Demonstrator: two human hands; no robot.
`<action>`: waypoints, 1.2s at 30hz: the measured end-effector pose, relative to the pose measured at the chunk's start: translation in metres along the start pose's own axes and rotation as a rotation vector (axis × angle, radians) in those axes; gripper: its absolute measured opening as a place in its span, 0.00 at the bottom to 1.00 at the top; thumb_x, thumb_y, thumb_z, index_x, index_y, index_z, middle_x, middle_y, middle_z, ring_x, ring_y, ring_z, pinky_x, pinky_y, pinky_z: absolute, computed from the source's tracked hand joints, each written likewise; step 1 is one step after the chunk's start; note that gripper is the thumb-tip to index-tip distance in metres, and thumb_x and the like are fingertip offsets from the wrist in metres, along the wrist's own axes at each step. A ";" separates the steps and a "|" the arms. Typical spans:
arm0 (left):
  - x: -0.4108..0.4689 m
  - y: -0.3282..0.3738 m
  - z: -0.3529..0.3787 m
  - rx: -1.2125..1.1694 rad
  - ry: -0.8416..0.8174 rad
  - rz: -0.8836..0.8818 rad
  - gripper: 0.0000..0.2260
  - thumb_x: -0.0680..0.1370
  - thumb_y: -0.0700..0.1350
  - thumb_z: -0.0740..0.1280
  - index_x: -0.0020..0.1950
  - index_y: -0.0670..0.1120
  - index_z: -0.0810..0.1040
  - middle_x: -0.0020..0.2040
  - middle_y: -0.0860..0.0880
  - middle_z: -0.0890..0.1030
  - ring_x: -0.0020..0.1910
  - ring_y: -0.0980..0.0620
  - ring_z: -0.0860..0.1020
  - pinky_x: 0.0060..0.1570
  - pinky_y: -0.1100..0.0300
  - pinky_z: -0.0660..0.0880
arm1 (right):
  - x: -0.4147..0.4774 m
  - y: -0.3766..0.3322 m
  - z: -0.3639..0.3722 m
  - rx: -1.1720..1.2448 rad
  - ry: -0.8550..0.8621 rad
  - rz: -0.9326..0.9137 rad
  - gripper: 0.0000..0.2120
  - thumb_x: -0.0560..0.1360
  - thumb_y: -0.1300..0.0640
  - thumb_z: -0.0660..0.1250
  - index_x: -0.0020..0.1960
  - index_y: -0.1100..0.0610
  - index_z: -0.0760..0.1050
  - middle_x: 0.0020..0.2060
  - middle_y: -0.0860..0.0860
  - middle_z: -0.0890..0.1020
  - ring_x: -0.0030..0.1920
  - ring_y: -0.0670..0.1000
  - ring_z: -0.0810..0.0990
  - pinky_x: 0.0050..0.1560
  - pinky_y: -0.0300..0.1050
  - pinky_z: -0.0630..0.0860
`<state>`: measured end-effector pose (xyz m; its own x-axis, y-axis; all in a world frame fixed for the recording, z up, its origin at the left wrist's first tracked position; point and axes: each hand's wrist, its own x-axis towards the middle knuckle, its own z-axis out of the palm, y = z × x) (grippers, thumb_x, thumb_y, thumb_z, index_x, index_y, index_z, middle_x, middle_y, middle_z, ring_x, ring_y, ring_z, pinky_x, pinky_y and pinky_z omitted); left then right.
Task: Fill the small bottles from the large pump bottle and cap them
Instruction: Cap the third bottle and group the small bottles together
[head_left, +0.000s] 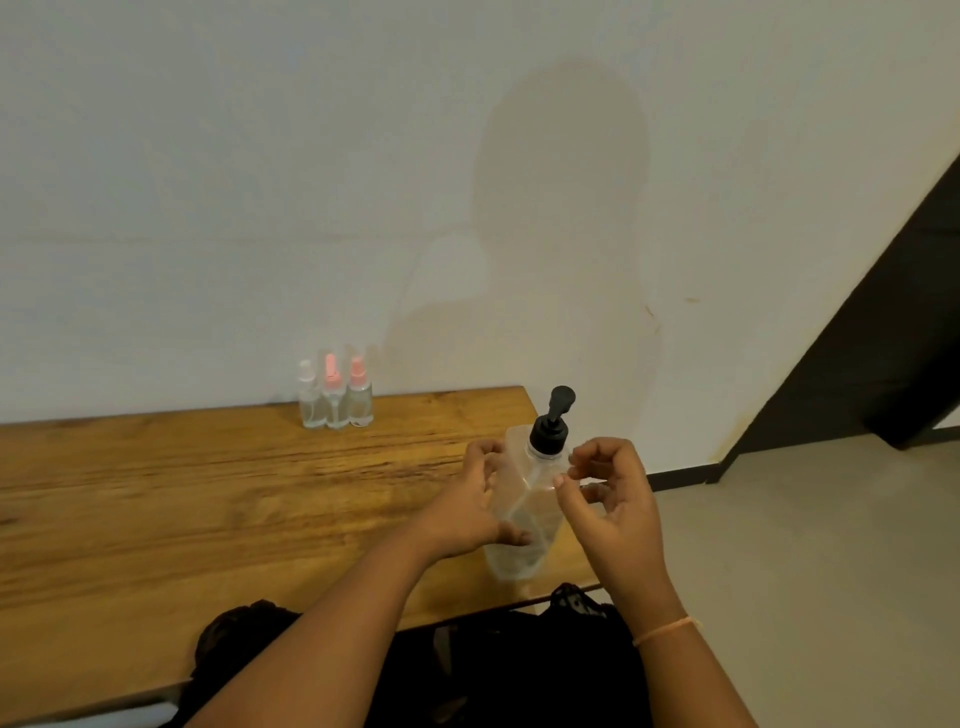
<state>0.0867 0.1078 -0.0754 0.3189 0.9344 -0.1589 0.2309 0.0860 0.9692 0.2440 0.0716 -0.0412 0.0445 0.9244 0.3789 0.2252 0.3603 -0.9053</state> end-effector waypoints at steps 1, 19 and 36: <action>-0.001 0.001 -0.002 0.004 -0.016 0.002 0.41 0.66 0.37 0.77 0.67 0.55 0.53 0.68 0.53 0.64 0.65 0.58 0.63 0.65 0.60 0.65 | 0.002 0.002 0.000 0.019 -0.022 0.045 0.15 0.67 0.57 0.67 0.51 0.46 0.70 0.47 0.38 0.76 0.47 0.44 0.76 0.43 0.40 0.76; -0.003 -0.009 0.017 0.181 0.373 0.049 0.47 0.57 0.60 0.79 0.68 0.59 0.56 0.63 0.55 0.66 0.62 0.52 0.68 0.60 0.50 0.73 | 0.020 0.019 0.023 -0.193 -0.166 0.131 0.26 0.63 0.43 0.71 0.57 0.36 0.63 0.56 0.42 0.68 0.55 0.43 0.71 0.55 0.43 0.74; 0.002 -0.007 -0.029 0.029 0.450 -0.067 0.35 0.64 0.42 0.79 0.65 0.51 0.65 0.61 0.52 0.73 0.58 0.51 0.75 0.56 0.52 0.76 | 0.046 0.028 0.034 0.062 -0.318 0.275 0.31 0.66 0.50 0.75 0.61 0.34 0.63 0.52 0.36 0.73 0.48 0.37 0.77 0.44 0.33 0.77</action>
<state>0.0588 0.1190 -0.0773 -0.1274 0.9849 -0.1173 0.2653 0.1478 0.9528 0.2191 0.1284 -0.0552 -0.2102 0.9763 0.0520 0.1875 0.0925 -0.9779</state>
